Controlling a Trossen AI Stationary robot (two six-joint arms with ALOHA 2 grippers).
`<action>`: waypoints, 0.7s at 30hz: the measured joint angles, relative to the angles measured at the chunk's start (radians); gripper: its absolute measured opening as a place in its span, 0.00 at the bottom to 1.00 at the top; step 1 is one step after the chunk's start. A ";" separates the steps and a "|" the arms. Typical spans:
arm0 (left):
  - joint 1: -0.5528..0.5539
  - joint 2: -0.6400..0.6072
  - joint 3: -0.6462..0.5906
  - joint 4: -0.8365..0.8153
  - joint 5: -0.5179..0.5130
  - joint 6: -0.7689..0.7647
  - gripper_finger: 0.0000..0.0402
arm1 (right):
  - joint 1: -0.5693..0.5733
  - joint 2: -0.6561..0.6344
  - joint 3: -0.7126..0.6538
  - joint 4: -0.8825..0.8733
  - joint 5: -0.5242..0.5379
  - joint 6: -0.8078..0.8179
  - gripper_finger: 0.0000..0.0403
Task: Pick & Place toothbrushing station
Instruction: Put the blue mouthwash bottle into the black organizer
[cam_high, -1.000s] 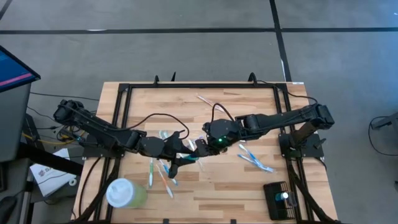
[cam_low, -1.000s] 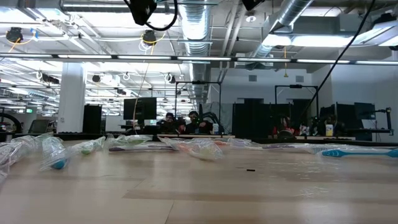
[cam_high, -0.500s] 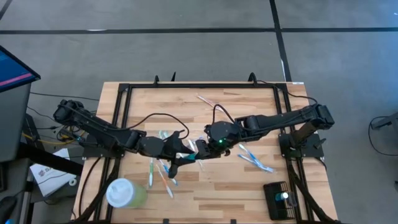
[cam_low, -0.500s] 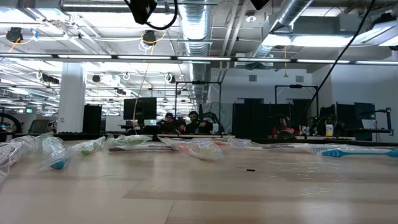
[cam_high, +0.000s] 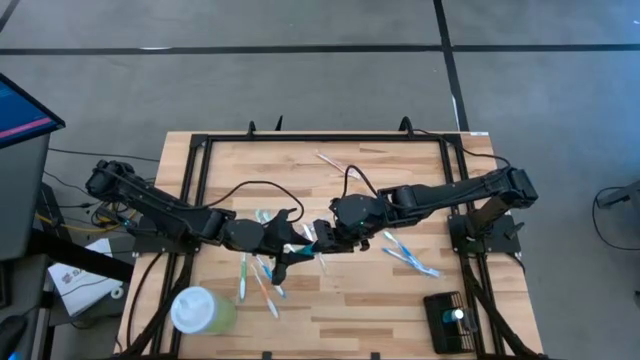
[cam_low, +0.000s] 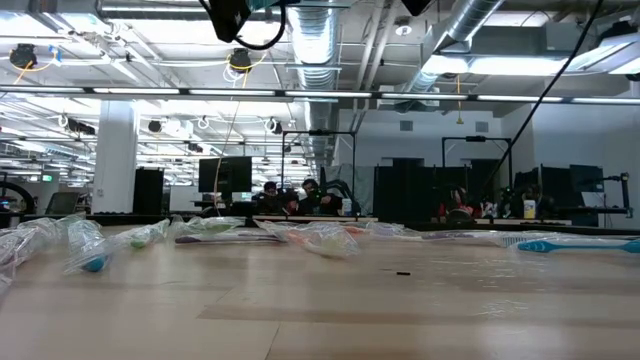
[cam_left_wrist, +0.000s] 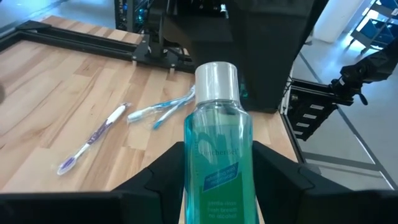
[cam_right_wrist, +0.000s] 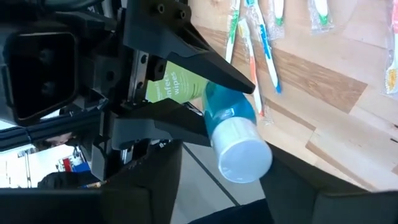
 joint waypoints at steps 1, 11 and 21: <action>0.000 0.001 0.000 -0.001 0.000 0.001 0.37 | 0.000 0.000 0.000 0.000 0.006 0.004 0.52; 0.000 0.001 0.000 -0.002 -0.004 0.006 0.37 | -0.007 -0.001 0.002 -0.028 0.023 0.034 0.49; 0.000 0.001 0.000 0.001 -0.016 0.015 0.37 | -0.016 -0.001 0.002 -0.050 0.031 0.025 0.34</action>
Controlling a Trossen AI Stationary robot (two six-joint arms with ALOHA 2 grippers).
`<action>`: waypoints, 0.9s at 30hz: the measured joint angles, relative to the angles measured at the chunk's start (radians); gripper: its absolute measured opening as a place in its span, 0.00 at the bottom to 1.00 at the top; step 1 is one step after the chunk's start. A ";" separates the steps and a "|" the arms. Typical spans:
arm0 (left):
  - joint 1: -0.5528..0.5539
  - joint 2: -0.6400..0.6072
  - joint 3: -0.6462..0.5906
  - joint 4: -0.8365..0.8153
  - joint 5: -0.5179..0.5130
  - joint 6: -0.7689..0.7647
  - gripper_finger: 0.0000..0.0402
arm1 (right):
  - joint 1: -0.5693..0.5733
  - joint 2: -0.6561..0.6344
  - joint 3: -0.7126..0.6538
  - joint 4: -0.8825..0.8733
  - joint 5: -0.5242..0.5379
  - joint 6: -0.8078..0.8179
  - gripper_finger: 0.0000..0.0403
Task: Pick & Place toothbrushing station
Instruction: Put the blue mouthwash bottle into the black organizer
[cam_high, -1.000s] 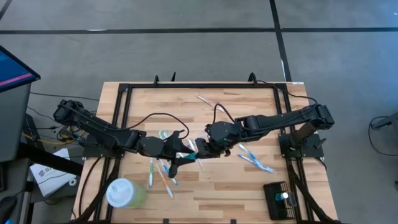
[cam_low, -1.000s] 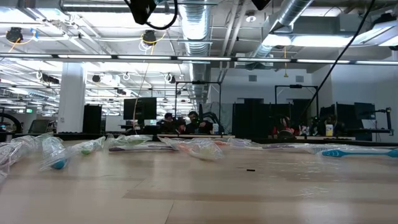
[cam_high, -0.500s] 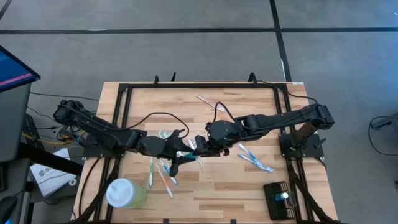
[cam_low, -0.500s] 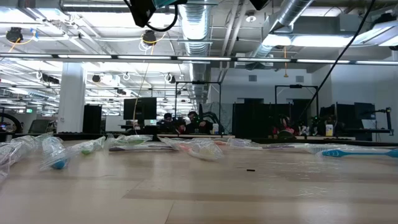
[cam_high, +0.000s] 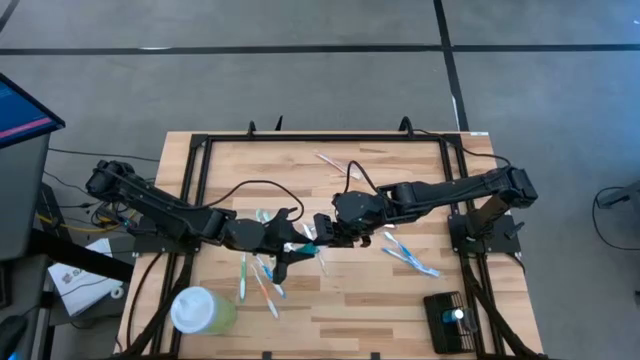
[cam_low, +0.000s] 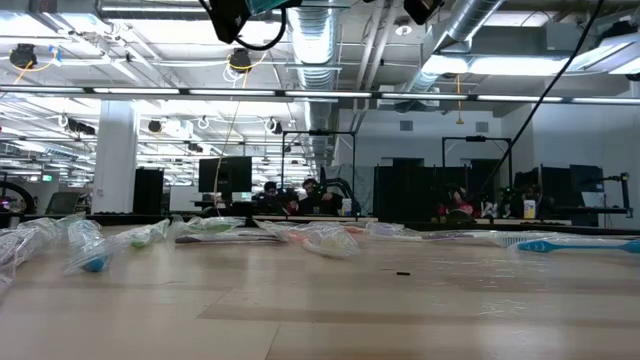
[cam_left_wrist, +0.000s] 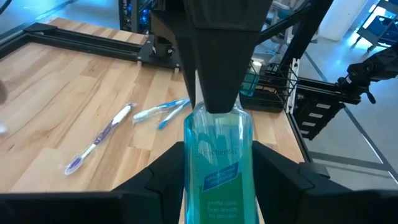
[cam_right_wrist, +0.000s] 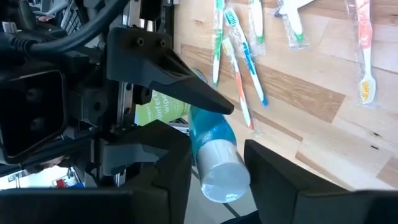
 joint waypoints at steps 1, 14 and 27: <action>0.000 0.000 0.000 0.001 -0.001 0.000 0.37 | 0.000 0.000 0.000 0.000 0.000 0.000 0.34; 0.018 0.000 -0.001 0.013 -0.009 0.010 0.37 | 0.000 0.000 0.000 0.000 0.007 0.000 0.47; 0.018 0.000 -0.001 0.013 -0.003 0.010 0.37 | -0.005 0.000 0.000 0.000 0.027 -0.005 0.33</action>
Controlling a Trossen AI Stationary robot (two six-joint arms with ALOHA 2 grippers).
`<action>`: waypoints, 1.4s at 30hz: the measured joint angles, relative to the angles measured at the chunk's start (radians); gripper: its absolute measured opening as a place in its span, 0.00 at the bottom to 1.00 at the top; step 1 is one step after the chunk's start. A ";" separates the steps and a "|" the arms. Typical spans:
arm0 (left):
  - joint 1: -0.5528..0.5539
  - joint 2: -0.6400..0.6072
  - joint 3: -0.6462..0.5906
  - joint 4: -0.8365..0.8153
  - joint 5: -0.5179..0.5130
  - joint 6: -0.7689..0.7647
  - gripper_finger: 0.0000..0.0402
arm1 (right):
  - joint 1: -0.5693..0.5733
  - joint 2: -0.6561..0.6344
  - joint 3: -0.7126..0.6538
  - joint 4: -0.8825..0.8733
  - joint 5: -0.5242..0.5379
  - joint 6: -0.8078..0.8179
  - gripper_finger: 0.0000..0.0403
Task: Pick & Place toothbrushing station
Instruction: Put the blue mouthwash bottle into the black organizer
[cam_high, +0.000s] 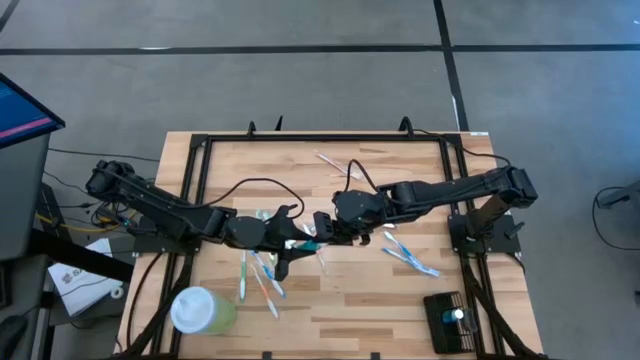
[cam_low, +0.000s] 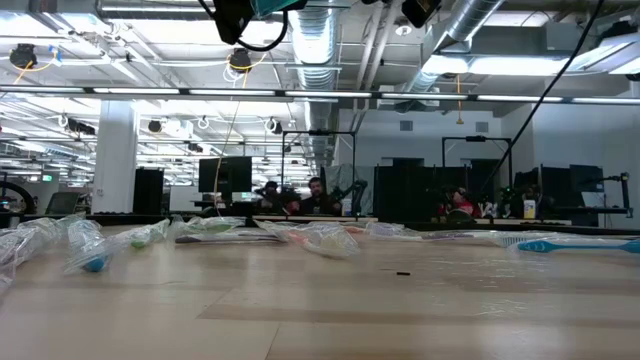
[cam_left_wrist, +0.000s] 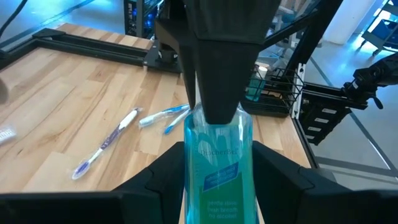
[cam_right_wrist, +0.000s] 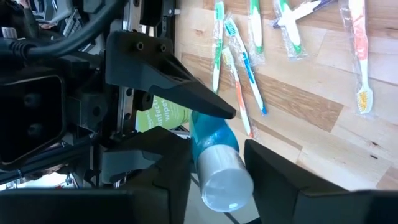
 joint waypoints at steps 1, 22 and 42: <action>0.000 0.000 0.000 0.000 0.000 0.000 0.37 | 0.000 0.000 0.000 0.000 0.000 -0.003 0.31; 0.000 0.000 0.000 -0.002 -0.041 0.027 0.37 | -0.001 0.000 0.000 -0.001 -0.030 0.014 0.61; 0.000 0.000 0.000 -0.002 -0.049 0.030 0.37 | -0.008 0.000 0.000 0.000 -0.002 0.023 0.33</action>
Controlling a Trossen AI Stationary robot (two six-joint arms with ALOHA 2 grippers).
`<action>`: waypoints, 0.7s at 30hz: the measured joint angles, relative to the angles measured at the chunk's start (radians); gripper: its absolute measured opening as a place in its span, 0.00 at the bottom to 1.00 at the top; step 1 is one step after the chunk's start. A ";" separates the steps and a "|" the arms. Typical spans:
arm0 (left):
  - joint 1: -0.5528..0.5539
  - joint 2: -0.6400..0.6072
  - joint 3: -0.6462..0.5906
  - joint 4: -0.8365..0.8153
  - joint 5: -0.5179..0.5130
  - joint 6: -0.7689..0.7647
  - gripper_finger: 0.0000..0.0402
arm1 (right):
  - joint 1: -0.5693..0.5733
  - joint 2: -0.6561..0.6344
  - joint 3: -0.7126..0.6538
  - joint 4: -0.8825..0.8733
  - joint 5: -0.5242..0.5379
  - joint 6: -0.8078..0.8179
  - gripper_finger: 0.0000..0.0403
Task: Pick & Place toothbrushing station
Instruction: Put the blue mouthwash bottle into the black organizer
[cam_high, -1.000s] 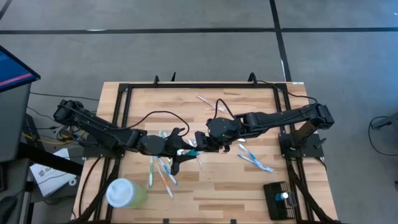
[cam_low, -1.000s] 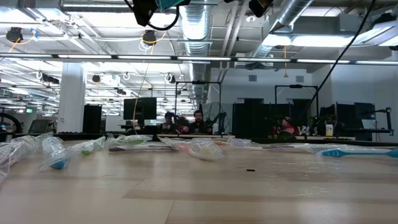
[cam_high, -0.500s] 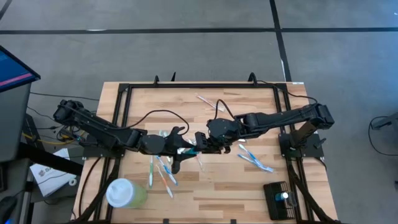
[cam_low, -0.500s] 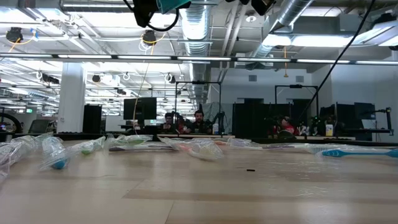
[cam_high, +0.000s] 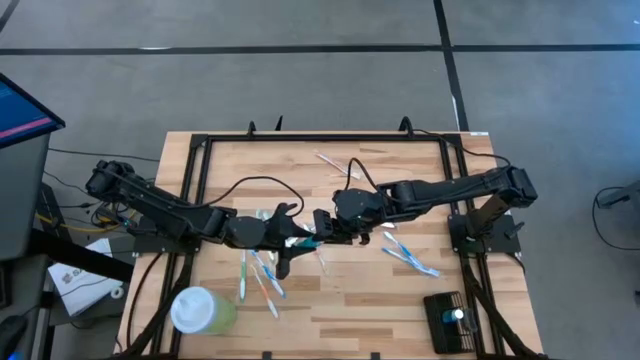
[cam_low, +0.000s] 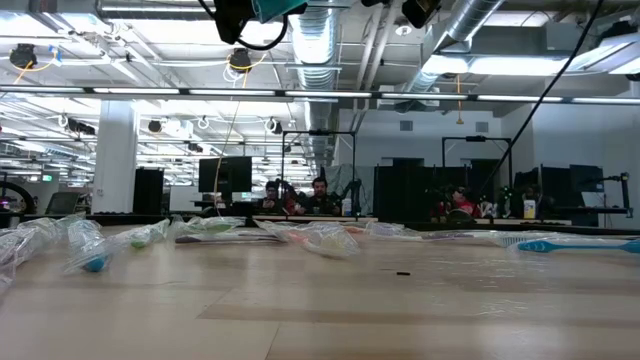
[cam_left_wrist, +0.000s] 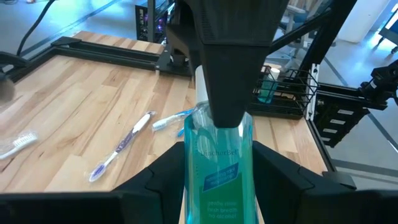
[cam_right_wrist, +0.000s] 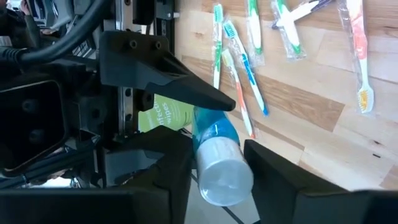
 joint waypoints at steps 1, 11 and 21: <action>0.000 0.000 0.000 0.000 0.000 0.000 0.37 | 0.000 0.000 0.000 0.000 0.000 0.000 0.32; 0.000 0.000 0.000 0.000 -0.010 0.016 0.37 | 0.000 0.000 0.000 0.002 0.009 -0.015 0.22; 0.000 0.000 0.000 -0.001 -0.007 0.022 0.44 | 0.000 0.000 0.000 -0.004 0.023 -0.024 0.23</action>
